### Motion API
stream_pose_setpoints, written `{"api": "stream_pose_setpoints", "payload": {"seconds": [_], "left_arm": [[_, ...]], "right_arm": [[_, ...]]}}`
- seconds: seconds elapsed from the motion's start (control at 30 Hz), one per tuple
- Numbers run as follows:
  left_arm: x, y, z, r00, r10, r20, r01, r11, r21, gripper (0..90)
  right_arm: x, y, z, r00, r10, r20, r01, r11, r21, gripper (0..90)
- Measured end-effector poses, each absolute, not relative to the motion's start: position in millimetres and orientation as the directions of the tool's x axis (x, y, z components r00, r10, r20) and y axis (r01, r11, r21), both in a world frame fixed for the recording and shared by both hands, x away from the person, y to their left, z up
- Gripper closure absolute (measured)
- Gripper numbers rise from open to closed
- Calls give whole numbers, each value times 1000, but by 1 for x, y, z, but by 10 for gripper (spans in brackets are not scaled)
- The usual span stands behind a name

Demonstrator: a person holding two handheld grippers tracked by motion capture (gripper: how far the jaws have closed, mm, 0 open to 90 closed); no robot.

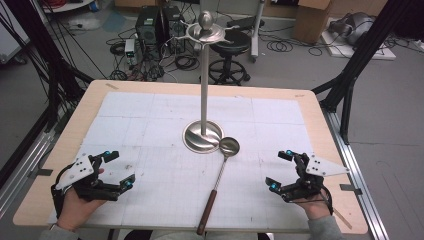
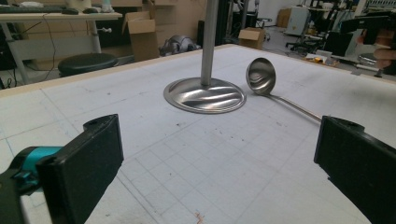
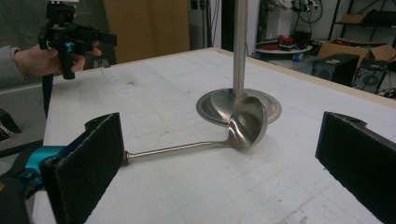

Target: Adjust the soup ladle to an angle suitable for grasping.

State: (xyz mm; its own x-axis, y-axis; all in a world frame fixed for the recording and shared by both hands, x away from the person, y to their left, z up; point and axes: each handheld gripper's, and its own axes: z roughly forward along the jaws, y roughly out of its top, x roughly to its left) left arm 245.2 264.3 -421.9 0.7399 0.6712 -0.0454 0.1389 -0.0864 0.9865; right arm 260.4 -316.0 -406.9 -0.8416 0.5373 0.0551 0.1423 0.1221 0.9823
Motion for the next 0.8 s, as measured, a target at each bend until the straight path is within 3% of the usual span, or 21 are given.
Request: {"api": "stream_pose_setpoints", "payload": {"seconds": [0.4, 0.43, 0.47, 0.57, 0.6, 0.7, 0.8], "left_arm": [[245, 263, -423, 730, 682, -47, 156, -100, 983, 18], [245, 263, -423, 728, 683, -52, 162, -98, 982, 18], [245, 263, -423, 722, 689, -66, 175, -90, 980, 18], [245, 264, -422, 719, 691, -70, 176, -84, 981, 18], [244, 265, -422, 720, 691, -72, 170, -74, 983, 18], [244, 265, -423, 717, 693, -80, 172, -64, 983, 18], [245, 265, -425, 718, 691, -79, 179, -74, 981, 18]], "right_arm": [[265, -309, -408, -846, 528, 68, 170, 147, 974, 1], [266, -309, -408, -853, 516, 78, 176, 145, 974, 61], [267, -309, -408, -868, 489, 81, 176, 151, 973, 183], [269, -307, -407, -884, 462, 72, 168, 170, 971, 206], [270, -303, -406, -891, 446, 81, 179, 182, 967, 264], [270, -300, -405, -894, 443, 70, 173, 196, 965, 307], [274, -295, -402, -895, 442, 67, 175, 209, 962, 471]]}}
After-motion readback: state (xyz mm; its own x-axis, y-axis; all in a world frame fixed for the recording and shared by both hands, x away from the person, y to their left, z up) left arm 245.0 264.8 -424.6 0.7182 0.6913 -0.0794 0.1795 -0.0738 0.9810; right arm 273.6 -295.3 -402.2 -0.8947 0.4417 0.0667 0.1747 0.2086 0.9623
